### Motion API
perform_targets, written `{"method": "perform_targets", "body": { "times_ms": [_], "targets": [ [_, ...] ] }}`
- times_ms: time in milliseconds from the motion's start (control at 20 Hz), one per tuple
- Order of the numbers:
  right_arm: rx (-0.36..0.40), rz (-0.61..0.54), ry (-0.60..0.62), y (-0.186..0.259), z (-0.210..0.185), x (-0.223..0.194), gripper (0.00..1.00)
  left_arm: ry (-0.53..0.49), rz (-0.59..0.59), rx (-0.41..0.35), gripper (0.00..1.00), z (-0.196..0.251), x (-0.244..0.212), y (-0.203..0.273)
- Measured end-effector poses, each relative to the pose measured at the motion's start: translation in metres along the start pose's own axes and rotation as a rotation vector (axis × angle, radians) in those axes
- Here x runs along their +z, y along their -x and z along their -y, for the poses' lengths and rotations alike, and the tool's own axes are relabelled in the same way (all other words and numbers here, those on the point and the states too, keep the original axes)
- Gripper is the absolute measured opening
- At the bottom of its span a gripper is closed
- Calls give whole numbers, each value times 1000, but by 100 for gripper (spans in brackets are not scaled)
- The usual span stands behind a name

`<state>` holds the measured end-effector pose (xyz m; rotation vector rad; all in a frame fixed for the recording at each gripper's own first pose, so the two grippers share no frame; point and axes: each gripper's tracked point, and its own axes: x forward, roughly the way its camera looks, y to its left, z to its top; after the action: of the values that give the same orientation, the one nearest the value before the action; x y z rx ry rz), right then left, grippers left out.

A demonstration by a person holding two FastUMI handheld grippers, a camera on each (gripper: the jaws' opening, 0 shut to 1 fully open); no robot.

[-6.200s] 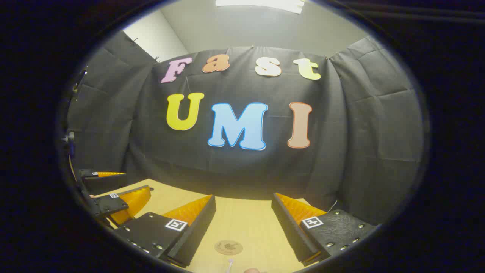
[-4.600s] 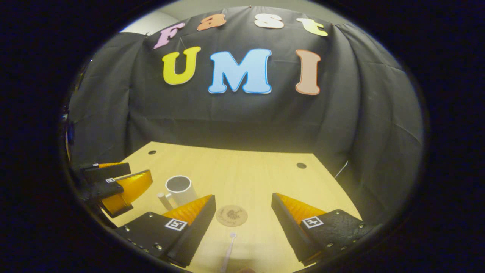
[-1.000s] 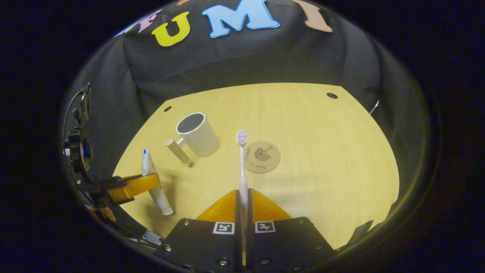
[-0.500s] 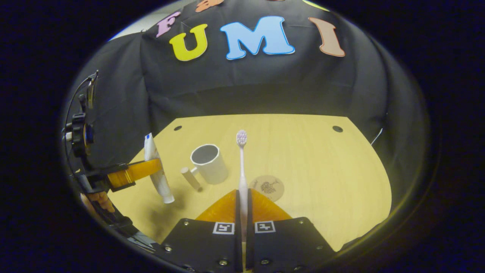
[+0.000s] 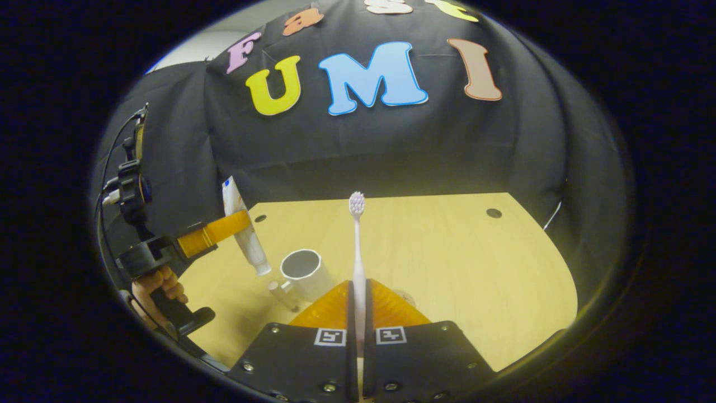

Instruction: Put the toothbrush and toothpaste on the desktop into the cup, then pick up the cup and place it on the coaster on the desktop.

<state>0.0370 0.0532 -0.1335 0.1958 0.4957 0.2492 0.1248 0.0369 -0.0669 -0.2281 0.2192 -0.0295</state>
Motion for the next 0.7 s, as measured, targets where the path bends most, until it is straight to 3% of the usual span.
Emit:
{"method": "perform_targets", "body": {
  "times_ms": [150, 500, 700],
  "targets": [
    [-18, -6, 9, -3, 2, -2, 5, -21, 24, -45, 17, 15, 4, -21],
    [-19, -4, -12, -9, -3, 0, 5, -31, -70, -103, 17, 34, -39, -53],
    [-21, -9, -24, -13, -3, -1, 5, -59, -159, -109, 26, 37, -72, -62]
  ]
}}
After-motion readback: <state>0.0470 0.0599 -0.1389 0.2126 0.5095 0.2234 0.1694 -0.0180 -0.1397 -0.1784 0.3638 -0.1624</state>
